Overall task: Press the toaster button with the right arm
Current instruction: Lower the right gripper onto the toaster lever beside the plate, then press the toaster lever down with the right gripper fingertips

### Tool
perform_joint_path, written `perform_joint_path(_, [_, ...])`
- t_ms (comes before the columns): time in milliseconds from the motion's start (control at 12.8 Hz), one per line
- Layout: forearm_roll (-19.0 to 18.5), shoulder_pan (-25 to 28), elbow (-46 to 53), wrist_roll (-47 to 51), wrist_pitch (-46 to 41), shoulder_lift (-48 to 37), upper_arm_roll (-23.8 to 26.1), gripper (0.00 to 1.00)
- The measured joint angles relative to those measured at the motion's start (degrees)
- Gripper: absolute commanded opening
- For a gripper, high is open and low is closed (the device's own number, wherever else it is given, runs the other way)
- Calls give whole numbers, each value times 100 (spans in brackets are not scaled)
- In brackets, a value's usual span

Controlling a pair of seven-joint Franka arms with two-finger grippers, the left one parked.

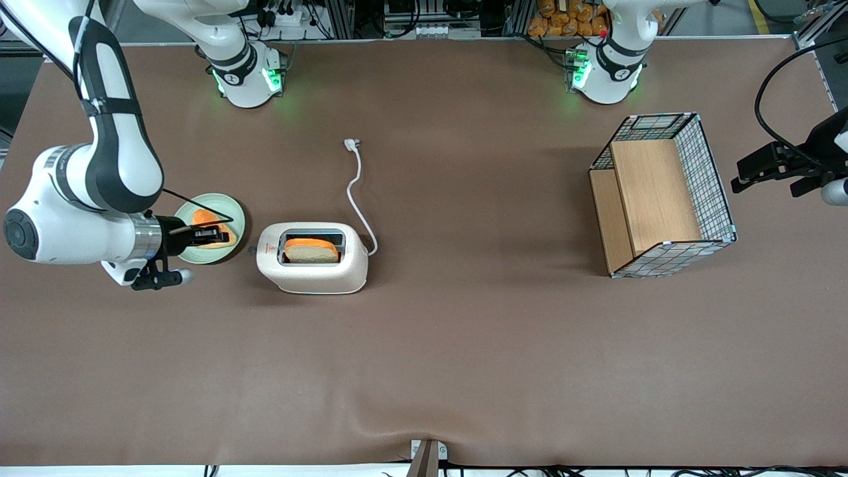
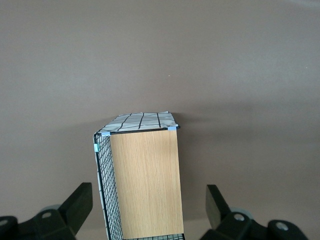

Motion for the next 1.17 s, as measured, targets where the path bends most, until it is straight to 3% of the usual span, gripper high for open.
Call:
perform_joint_path(234, [234,25,0,-221,200,119,14,0])
perform_joint_path(1172, [306,101,4,-398,457,668,34,0])
